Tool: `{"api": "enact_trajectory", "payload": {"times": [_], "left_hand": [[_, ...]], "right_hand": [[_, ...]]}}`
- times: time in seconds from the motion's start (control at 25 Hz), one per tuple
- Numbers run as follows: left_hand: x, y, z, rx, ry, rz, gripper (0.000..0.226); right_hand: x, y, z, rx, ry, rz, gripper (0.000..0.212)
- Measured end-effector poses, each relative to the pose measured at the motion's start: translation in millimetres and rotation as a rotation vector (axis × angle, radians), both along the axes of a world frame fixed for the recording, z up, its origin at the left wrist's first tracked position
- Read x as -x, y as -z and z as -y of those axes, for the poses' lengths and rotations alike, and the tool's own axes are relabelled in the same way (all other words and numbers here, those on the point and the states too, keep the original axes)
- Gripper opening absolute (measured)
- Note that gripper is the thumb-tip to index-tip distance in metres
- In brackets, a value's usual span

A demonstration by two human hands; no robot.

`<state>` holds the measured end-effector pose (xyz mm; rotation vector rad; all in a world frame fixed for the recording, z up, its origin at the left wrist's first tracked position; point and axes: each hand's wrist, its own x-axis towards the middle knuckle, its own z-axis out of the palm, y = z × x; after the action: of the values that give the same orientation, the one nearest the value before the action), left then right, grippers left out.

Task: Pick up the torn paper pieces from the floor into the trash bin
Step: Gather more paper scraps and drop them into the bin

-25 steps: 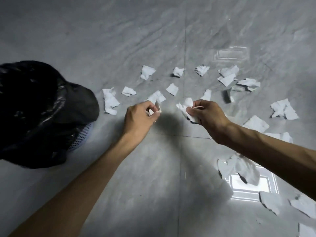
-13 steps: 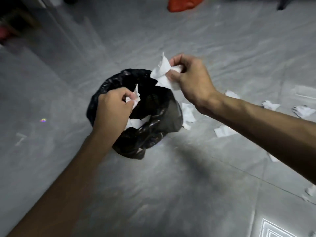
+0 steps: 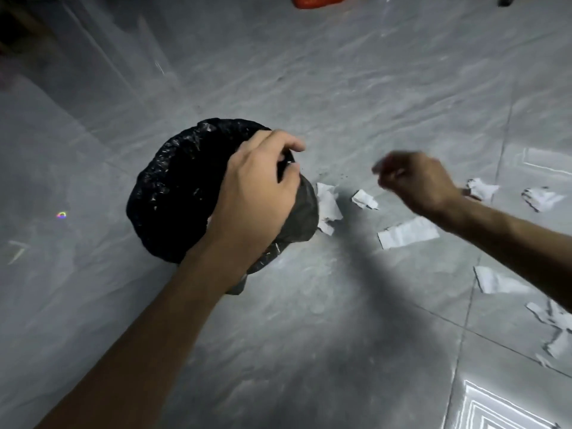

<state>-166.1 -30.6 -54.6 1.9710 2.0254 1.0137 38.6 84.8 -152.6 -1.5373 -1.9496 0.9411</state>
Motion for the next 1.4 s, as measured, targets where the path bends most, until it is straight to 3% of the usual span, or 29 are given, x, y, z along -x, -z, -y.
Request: {"api": "enact_trajectory", "payload": {"times": [0.08,0.16,0.36,0.44,0.52,0.6,0.68,0.76,0.88,1.0,1.12,1.32,1.4], "left_hand": [[-26.2,8.7,-4.6,-0.008,0.13,0.02,0.024],[-46.1,30.1,-15.3,0.042,0.246,0.033,0.027],[-74.5,130.7,-73.8,0.454,0.158,-0.022,0.034],[-72.0,172.8,-89.9,0.6,0.045,-0.131,0.045],[-63.9,201.4,-97.2,0.655,-0.095,-0.196,0.052],[-58.3,217.5,-98.1,0.598,-0.171,-0.265,0.046],[-57.2,225.2,-99.4,0.472,-0.172,-0.241,0.033],[-58.1,224.3,-103.8,0.362,-0.161,-0.052,0.029],[-72.1,213.6,-121.4,0.305,-0.052,0.132,0.047],[-92.2,214.6,-139.9,0.461,0.085,-0.073,0.055],[-91.9,222.2,-145.4,0.516,-0.04,-0.205,0.047],[-91.4,228.2,-140.1,0.365,0.033,-0.086,0.013],[-88.3,221.8,-142.0,0.273,-0.067,0.043,0.009]], "right_hand": [[-36.2,44.5,13.4,0.093,-0.115,0.433,0.039],[-56.6,81.3,28.3,0.109,-0.166,0.605,0.05],[-73.4,108.7,31.5,-0.033,-0.192,0.499,0.011],[-86.5,108.9,28.1,-0.107,-0.185,0.389,0.008],[-105.4,104.4,19.2,-0.217,-0.037,0.309,0.005],[-125.7,102.1,5.9,-0.256,0.115,0.345,0.003],[-139.3,104.8,-3.3,-0.184,0.077,0.434,0.003],[-142.8,110.2,-5.3,-0.13,-0.087,0.462,0.008],[-143.7,112.3,-8.7,-0.154,-0.178,0.422,0.01],[-144.8,112.0,-4.3,-0.132,-0.019,0.295,0.018],[-148.0,105.5,8.1,-0.092,0.103,0.17,0.025],[-144.2,91.2,25.3,-0.056,0.1,0.118,0.022],[-136.4,87.1,28.1,-0.028,0.113,0.079,0.019]]}}
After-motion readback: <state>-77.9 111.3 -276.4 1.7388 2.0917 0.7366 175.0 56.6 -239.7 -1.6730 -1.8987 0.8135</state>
